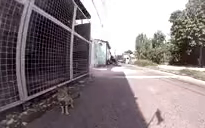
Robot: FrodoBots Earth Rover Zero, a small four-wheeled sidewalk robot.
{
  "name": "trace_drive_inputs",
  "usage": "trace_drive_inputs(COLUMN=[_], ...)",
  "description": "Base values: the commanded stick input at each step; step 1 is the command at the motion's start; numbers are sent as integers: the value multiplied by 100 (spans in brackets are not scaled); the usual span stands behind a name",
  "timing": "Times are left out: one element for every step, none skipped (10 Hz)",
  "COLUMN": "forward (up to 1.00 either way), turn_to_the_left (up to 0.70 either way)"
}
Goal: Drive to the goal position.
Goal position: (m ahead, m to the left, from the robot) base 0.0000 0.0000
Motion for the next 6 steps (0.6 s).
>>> trace_drive_inputs(forward=[0, 0, 0, 0, 0, 0], turn_to_the_left=[0, 0, 0, 0, 0, 0])
